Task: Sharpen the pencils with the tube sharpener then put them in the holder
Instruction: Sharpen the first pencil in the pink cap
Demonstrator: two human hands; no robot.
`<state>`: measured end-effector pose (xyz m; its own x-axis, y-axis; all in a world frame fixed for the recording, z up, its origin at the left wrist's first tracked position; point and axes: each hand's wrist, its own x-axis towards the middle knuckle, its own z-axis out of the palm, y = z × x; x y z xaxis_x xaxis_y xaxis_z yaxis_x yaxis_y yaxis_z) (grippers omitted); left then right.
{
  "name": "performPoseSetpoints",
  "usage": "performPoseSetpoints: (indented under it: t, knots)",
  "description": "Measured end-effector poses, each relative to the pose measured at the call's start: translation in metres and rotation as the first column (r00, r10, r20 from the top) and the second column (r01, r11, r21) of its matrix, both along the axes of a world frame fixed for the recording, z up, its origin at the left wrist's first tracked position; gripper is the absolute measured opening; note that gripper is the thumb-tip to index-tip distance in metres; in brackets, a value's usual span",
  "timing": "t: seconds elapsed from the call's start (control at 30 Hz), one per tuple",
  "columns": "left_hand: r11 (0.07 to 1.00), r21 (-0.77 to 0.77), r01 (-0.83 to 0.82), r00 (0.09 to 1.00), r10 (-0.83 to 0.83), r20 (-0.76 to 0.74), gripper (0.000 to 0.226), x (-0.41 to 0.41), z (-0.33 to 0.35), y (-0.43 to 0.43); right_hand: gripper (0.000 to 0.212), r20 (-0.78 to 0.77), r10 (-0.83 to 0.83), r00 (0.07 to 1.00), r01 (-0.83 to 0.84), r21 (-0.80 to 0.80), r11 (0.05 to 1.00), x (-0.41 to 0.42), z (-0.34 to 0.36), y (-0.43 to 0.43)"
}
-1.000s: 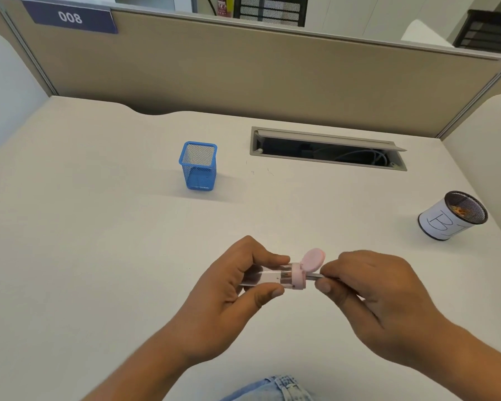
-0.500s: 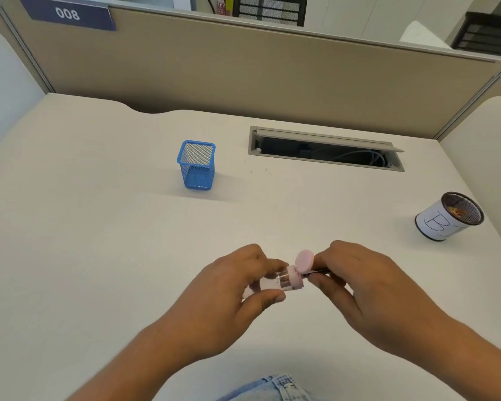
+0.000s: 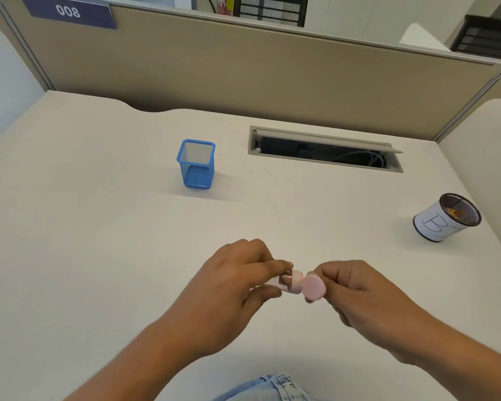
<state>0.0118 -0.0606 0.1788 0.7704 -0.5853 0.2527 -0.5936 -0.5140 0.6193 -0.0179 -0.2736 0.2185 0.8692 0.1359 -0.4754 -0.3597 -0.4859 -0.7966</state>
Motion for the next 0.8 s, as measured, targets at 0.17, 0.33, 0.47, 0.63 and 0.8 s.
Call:
performPoseSetpoints:
  t: [0.17, 0.33, 0.47, 0.63, 0.8]
  knots:
    - [0.991, -0.131, -0.034, 0.976, 0.005, -0.218, 0.027, 0.003, 0.006, 0.004, 0.018, 0.572, 0.405, 0.713, -0.142, -0.447, 0.883, -0.002, -0.001, -0.011]
    - [0.975, -0.220, -0.040, 0.954, -0.028, -0.298, 0.028, 0.001, 0.009, 0.004, 0.028, 0.653, 0.612, 0.446, -0.025, -0.675, 0.738, 0.002, -0.004, -0.012]
    - [0.983, -0.171, -0.063, 0.992, 0.043, -0.121, 0.032, 0.002, 0.002, 0.000, 0.032, 0.470, 0.260, 0.844, -0.085, -0.360, 0.929, -0.001, 0.000, -0.001]
    - [0.996, -0.075, -0.046, 0.998, 0.049, 0.035, 0.033, 0.004, -0.003, -0.002, 0.047, -0.089, -0.043, 0.995, 0.048, 0.046, 0.998, 0.003, 0.002, 0.002]
    - [0.991, -0.084, -0.108, 0.990, 0.099, -0.102, 0.030, 0.005, -0.008, 0.002, 0.028, 0.222, 0.100, 0.970, -0.075, -0.119, 0.990, 0.001, 0.003, 0.001]
